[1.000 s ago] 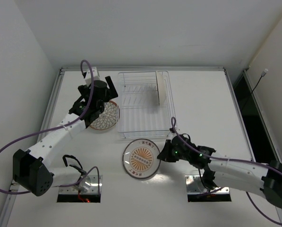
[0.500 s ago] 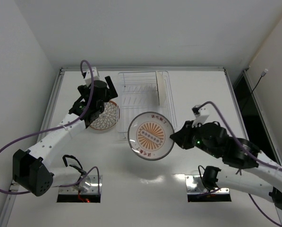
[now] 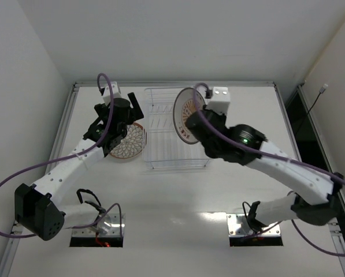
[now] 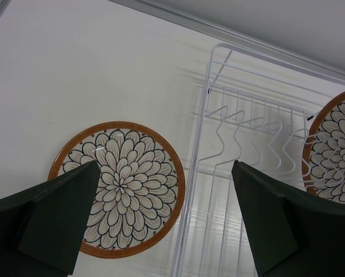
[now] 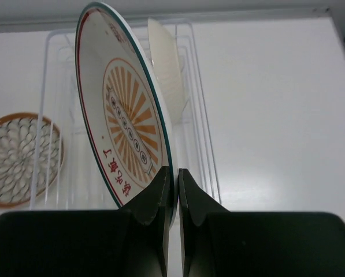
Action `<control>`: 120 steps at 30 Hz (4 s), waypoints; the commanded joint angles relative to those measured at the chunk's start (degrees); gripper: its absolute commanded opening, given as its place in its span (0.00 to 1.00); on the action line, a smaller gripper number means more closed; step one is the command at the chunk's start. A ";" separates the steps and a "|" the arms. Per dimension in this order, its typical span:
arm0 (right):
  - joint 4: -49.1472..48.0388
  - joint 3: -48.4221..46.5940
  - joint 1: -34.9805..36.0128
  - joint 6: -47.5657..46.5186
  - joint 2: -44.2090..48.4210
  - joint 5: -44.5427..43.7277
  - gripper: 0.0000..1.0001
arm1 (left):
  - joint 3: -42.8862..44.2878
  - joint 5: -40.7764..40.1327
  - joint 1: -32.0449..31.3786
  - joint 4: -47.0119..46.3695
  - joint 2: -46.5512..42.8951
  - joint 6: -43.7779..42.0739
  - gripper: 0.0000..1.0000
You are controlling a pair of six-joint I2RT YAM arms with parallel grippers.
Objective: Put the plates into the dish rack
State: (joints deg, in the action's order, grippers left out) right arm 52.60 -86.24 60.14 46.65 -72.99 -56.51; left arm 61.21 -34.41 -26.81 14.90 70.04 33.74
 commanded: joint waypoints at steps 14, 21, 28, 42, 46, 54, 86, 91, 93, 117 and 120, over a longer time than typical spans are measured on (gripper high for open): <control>0.75 -32.15 -3.97 -12.28 -38.36 -25.83 0.00 | 0.31 -0.83 0.00 -1.10 -1.75 1.16 1.00; -5.57 -31.45 -6.52 -18.79 -41.26 -27.95 0.00 | 0.31 -0.83 0.00 -1.10 -1.75 1.16 1.00; -7.42 -28.72 -9.07 -20.11 -43.02 -26.11 0.00 | 0.31 -0.83 0.00 -1.10 -1.75 1.16 1.00; -16.56 -31.89 -10.31 -31.96 -51.90 -27.86 0.00 | 0.31 -0.83 0.00 -1.10 -1.75 1.16 1.00; -17.79 -32.42 -10.83 -33.12 -53.65 -28.39 0.00 | 0.31 -0.83 0.00 -1.10 -1.75 1.16 1.00; -17.63 -32.42 -12.50 -32.16 -55.33 -22.69 0.02 | 0.31 -0.83 0.00 -1.10 -1.75 1.16 1.00; -22.24 -23.12 -13.73 -21.51 -27.51 9.02 0.76 | 0.31 -1.45 0.00 -1.10 -1.75 1.16 1.00; -27.37 -2.08 -13.73 -17.22 -12.73 19.06 0.76 | -0.30 -2.68 0.00 -1.10 -1.75 2.21 1.00; -31.23 11.44 -13.73 -12.84 -3.62 22.83 0.76 | -0.83 -3.38 0.00 -1.10 -1.75 2.91 1.00; -50.40 63.64 -8.02 -4.29 19.91 25.57 0.75 | -18.78 -1.38 -4.04 -3.94 -8.10 -26.70 0.91; -50.93 63.65 -8.55 -5.51 19.91 26.19 0.76 | -15.26 -6.34 -4.57 -0.06 -3.17 -21.09 1.00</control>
State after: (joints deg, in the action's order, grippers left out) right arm 6.00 -22.81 51.86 41.95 -54.11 -29.61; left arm 41.80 -40.93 -31.16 13.08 63.37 12.38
